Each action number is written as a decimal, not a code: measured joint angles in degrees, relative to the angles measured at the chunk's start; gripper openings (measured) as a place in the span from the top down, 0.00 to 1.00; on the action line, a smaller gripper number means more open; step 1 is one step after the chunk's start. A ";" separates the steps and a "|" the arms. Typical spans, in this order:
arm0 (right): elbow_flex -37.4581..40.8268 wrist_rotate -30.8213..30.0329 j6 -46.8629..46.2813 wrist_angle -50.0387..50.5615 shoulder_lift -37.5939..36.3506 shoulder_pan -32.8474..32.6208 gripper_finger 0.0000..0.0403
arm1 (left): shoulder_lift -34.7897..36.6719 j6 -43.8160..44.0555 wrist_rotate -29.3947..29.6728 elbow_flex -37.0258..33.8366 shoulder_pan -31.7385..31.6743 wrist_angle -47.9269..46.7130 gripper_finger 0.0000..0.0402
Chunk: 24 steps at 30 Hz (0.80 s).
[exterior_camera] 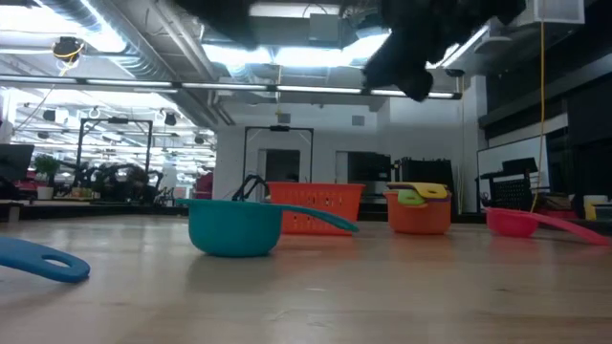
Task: Nest measuring cups in basket
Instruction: Stack the top light blue measuring cup on top of the yellow measuring cup
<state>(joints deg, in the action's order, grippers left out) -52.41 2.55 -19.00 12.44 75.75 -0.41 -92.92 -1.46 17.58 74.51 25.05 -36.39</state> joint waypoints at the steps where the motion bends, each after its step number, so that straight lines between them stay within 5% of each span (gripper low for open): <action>1: -0.60 0.00 0.21 0.21 0.07 -0.48 0.73 | 1.64 1.13 0.64 -0.01 0.39 -0.28 0.80; 10: -13.53 0.58 8.07 2.44 9.75 -5.76 0.76 | 15.76 10.22 5.16 -7.04 4.49 -2.48 0.80; 24: -40.90 15.61 25.19 9.64 35.73 -7.33 0.76 | 26.97 22.36 10.59 -23.78 7.00 -0.22 0.80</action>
<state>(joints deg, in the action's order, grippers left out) -93.31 18.16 6.19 22.08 111.47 -7.73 -65.94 20.90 28.18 50.74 32.05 -36.60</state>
